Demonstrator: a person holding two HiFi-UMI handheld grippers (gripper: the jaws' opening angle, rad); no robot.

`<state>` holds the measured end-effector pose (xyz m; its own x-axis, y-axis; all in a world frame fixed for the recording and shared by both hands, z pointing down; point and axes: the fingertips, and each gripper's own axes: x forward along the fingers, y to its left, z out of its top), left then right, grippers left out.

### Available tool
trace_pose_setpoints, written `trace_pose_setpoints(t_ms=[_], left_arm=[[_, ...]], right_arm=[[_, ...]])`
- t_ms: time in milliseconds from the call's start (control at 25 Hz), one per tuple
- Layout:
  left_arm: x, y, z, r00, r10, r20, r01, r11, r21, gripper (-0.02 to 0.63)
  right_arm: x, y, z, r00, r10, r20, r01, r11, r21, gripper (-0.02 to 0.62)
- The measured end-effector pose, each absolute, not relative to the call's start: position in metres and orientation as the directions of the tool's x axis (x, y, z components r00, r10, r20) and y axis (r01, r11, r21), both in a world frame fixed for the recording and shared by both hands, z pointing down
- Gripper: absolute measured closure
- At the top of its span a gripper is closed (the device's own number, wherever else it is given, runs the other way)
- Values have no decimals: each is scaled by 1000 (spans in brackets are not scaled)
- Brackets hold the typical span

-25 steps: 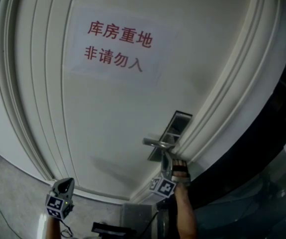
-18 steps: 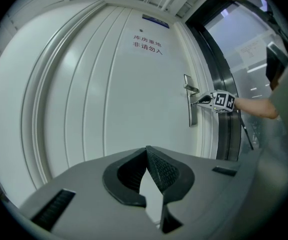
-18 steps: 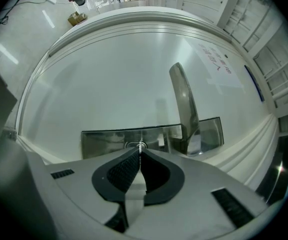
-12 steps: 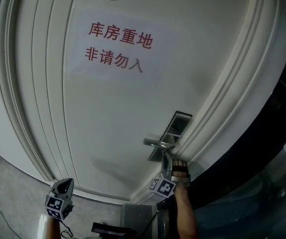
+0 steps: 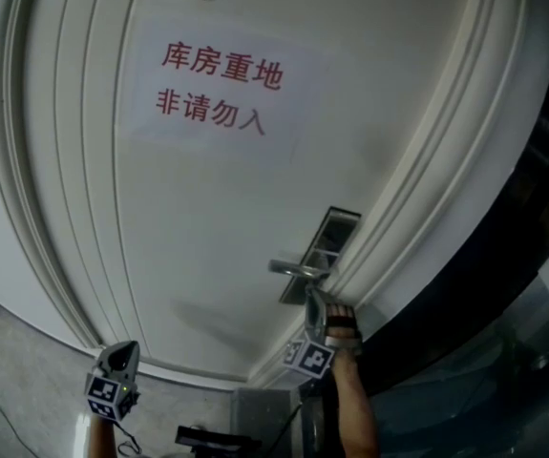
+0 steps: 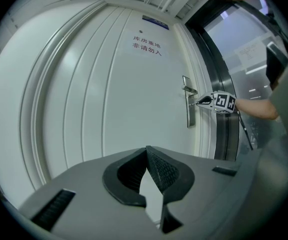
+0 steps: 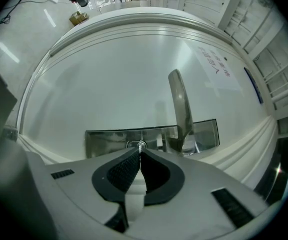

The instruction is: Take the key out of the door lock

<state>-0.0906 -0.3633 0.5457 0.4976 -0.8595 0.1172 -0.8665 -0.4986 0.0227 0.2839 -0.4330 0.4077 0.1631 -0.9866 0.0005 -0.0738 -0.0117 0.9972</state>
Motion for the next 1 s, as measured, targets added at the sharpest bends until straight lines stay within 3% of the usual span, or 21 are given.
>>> trace_pose_setpoints(t_ms=[1000], left_arm=[[-93, -344, 540, 501, -859, 104, -865, -502, 12, 597]], right_arm=[[293, -400, 408, 193, -981, -18, -74, -33, 997, 575]])
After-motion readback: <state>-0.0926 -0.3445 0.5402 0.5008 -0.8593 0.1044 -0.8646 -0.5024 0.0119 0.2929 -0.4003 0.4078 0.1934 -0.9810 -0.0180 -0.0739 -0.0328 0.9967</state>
